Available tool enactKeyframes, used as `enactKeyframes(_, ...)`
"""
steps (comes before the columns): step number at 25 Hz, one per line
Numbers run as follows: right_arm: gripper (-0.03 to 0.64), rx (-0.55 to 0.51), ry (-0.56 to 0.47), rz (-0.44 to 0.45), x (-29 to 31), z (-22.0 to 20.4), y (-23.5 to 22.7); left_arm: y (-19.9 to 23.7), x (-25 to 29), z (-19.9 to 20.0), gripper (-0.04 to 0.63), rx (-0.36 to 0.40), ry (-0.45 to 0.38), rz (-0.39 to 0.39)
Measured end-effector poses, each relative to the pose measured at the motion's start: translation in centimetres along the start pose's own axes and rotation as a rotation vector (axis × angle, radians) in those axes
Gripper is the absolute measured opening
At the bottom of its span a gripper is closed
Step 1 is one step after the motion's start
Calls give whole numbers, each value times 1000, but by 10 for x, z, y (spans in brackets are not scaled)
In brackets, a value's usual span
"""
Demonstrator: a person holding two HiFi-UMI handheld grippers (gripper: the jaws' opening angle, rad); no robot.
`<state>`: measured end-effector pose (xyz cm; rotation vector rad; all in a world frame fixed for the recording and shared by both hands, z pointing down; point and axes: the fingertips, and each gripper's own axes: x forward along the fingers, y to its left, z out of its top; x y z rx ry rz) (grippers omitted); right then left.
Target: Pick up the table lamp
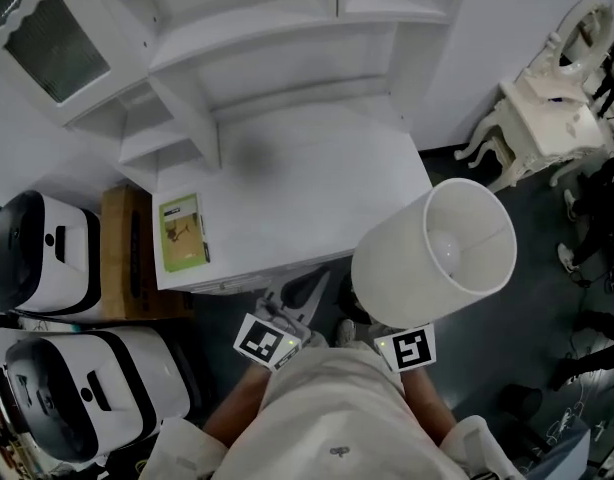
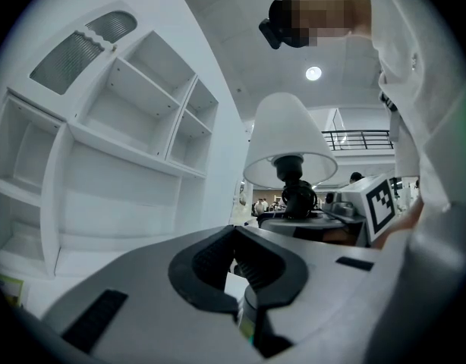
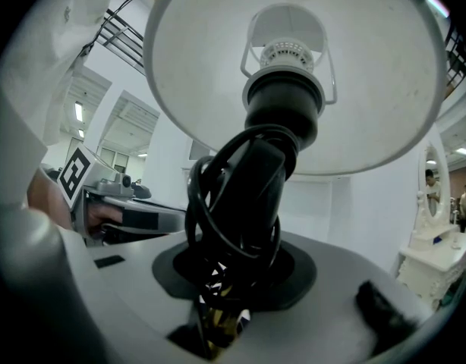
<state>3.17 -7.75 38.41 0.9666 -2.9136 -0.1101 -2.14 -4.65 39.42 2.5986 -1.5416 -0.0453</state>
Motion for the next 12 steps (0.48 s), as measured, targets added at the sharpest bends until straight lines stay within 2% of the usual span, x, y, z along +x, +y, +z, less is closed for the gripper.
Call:
enactKeyframes(6, 118, -8, 0, -7, 5, 0, 1, 11, 0, -2, 9, 22, 7, -8)
enactKeyframes(12, 119, -11, 1, -17, 9, -2, 3, 21, -3, -4, 9, 13, 10, 6)
